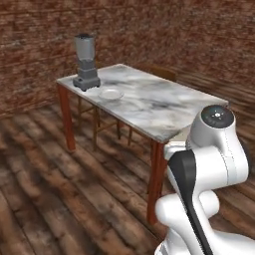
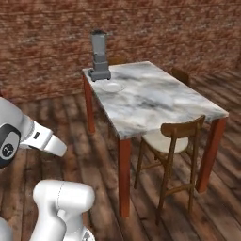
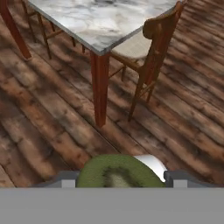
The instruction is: Pick the kiwi and apple from the fridge and place them on the plate next to the blender to make a fruit smoothie.
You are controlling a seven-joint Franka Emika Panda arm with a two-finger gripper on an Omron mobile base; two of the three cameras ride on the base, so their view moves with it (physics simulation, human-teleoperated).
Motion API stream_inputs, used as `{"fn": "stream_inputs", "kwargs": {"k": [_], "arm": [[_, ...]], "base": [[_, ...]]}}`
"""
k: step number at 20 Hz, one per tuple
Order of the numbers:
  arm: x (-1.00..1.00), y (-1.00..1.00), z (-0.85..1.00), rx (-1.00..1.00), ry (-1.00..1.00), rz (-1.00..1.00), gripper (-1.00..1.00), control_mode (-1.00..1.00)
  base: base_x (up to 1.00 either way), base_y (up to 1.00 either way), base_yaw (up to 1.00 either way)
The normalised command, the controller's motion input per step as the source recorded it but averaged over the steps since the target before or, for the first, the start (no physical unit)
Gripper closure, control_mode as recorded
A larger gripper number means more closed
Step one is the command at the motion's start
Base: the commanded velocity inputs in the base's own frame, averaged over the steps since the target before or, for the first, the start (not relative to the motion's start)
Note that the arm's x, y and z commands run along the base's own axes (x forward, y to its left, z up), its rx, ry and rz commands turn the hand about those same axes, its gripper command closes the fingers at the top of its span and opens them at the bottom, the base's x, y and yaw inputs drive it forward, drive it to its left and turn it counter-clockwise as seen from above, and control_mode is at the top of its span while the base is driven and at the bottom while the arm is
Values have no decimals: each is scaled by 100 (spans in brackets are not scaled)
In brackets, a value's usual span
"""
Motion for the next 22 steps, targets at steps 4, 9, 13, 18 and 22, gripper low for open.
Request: {"fn": "stream_inputs", "kwargs": {"k": [4,9,13,18,22], "arm": [[0,0,0,0,0,0,100,100],[0,0,0,0,0,0,100,100],[0,0,0,0,0,0,100,100],[0,0,0,0,0,0,100,100],[0,0,0,0,0,0,100,100]], "base": [[100,88,-36],[100,95,-37],[95,88,-33],[77,96,-32],[90,64,-28]]}}
